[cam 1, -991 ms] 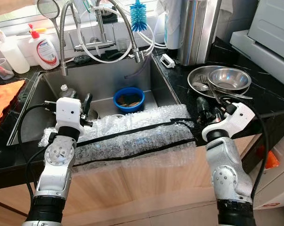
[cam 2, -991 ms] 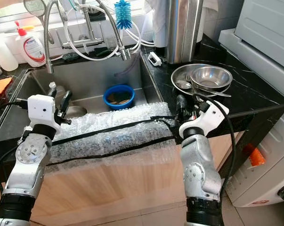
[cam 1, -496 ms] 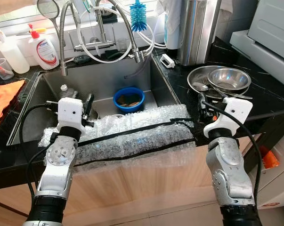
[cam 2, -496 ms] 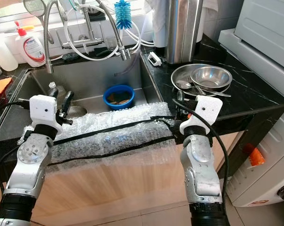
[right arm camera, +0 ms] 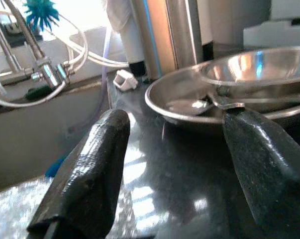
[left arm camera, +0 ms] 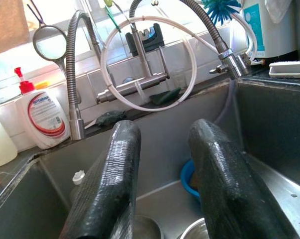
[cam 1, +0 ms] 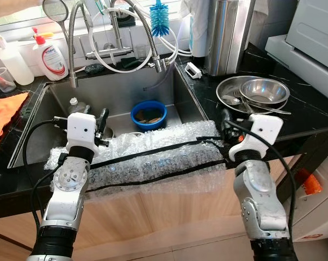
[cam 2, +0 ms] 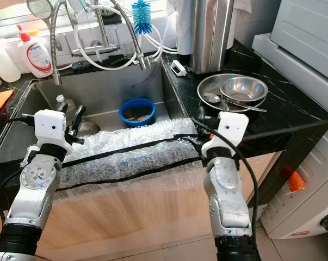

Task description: Kitchen organization

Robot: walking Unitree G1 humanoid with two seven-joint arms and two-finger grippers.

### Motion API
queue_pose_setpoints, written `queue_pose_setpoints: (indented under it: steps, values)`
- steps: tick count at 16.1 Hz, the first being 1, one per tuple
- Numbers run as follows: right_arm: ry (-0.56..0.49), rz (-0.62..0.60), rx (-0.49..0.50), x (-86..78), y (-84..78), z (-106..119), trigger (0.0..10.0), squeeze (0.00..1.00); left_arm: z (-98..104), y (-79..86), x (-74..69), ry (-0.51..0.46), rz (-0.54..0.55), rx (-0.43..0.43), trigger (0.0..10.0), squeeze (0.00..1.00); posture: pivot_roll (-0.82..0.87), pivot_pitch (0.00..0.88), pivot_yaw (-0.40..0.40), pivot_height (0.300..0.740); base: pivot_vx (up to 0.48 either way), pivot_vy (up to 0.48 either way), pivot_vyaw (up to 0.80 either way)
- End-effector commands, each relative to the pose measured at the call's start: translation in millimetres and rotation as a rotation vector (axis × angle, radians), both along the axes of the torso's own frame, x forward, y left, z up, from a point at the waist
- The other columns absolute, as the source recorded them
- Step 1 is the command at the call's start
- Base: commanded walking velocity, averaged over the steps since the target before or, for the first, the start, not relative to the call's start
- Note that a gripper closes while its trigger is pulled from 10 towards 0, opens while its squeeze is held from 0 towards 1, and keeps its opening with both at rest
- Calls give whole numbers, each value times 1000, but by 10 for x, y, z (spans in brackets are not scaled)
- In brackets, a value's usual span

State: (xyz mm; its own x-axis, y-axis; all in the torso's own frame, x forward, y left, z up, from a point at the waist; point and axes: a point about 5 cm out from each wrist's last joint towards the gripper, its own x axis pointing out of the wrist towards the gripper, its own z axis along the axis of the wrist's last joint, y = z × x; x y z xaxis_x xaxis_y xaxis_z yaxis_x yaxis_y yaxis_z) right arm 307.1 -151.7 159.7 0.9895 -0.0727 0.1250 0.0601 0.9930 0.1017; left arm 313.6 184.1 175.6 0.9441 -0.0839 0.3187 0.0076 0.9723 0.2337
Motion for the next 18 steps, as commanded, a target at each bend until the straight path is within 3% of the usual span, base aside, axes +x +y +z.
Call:
queue_pose_setpoints:
  steps: [1, 6, 11, 14, 18]
  values:
    - [33, 22, -6, -6, 48, -36, 10000, 0, 32, 5, -1, -17, -2, 14, 10000, 0, -154, 0, 95, 740, 0, 0, 0]
    - [76, -10, -5, -14, 16, -91, 10000, 0, 28, 2, -3, -17, -1, 12, 10000, 0, -155, 0, 92, 740, 0, 0, 0]
    - [111, -141, -5, -33, -129, -123, 10000, 0, 23, -10, 1, -18, -5, 9, 10000, 0, -161, 0, 90, 740, 0, 0, 0]
    - [97, -210, 3, -42, -221, -103, 10000, 0, 20, -15, 5, -17, -4, 6, 10000, 0, -162, 0, 88, 740, 0, 0, 0]
    - [66, -198, -11, -13, -208, -41, 10000, 0, 19, -20, 7, -20, -5, 7, 10000, 0, -163, 0, 86, 740, 0, 0, 0]
